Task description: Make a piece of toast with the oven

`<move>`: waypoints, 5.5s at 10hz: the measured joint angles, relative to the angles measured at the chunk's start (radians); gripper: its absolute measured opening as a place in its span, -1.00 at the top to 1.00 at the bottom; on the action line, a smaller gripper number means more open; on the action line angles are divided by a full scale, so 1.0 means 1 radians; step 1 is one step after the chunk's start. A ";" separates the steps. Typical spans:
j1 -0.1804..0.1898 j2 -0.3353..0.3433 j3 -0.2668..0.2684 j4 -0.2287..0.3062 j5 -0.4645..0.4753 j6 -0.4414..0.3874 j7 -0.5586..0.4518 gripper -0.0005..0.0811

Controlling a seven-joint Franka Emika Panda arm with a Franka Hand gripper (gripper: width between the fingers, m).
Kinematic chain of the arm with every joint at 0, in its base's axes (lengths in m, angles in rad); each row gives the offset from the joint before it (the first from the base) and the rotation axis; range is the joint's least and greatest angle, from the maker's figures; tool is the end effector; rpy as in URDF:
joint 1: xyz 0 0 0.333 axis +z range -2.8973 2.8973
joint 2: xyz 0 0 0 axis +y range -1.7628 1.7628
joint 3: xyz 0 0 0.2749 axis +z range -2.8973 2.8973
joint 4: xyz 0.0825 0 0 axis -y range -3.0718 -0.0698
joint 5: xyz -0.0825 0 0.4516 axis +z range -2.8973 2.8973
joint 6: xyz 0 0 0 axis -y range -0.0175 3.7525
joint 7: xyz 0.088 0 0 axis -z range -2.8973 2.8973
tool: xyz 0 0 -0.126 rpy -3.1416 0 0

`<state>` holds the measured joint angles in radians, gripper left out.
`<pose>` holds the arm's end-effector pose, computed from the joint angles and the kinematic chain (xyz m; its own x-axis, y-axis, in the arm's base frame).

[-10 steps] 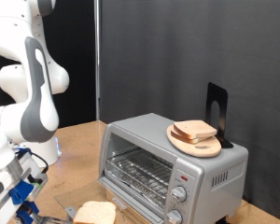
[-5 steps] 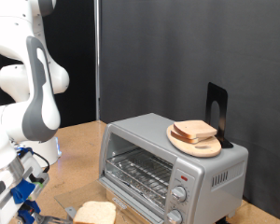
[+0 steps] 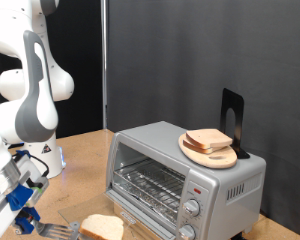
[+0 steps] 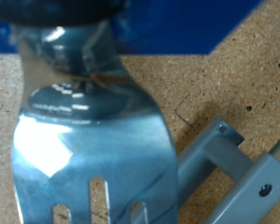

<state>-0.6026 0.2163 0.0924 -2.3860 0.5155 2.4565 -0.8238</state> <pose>0.4518 -0.2423 0.1026 0.9905 -0.1235 0.0602 -0.0967 -0.9378 -0.3334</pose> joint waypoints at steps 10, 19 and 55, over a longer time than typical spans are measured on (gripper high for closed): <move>0.023 0.012 0.013 0.014 -0.017 0.060 0.077 0.03; 0.037 0.050 0.052 0.023 0.004 0.124 0.082 0.03; 0.107 -0.011 0.036 -0.083 -0.360 0.222 0.312 0.03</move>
<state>-0.4957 0.2057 0.1279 -2.4693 0.1552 2.6781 -0.5114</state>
